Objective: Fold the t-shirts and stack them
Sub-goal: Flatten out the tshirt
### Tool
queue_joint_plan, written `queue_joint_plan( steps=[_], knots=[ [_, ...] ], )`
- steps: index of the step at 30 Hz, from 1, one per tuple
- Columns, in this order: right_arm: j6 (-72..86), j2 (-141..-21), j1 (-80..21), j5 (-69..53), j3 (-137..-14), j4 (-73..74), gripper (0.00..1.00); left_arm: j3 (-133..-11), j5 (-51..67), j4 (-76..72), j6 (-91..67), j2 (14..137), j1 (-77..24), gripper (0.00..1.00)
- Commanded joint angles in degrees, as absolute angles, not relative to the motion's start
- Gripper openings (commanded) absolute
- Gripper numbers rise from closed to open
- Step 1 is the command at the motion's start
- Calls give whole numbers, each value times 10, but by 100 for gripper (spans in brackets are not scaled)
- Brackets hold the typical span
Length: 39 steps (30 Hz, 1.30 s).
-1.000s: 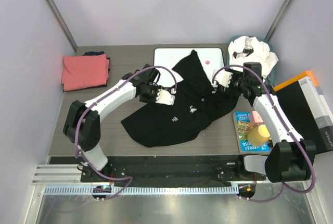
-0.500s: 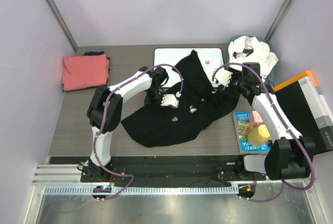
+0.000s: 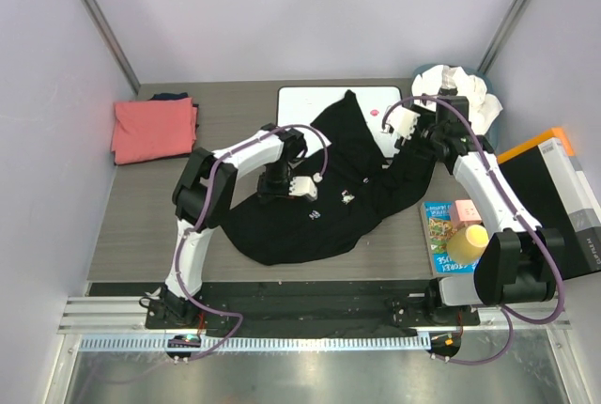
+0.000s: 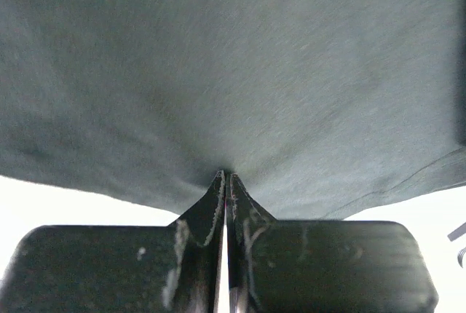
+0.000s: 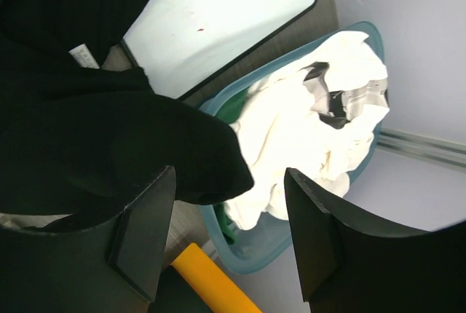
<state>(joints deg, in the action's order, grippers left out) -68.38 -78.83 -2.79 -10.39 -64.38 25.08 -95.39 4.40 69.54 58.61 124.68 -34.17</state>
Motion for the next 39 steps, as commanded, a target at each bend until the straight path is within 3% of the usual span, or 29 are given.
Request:
queue_joint_plan(
  steps=[1,21,31,39],
  knots=[
    [-675,-793,-30,-98,-681,207,66,-949,-57,670,562,1267,-339,0],
    [-657,-773,-31,-94,-663,142,66,-974,-380,453,533,1344,-299,0],
    [-641,-756,-31,-83,-636,116,66,-1166,-504,418,572,1448,-233,0],
    [-621,-740,-30,-76,-614,107,66,-1140,-559,209,696,1445,-179,0]
  ],
)
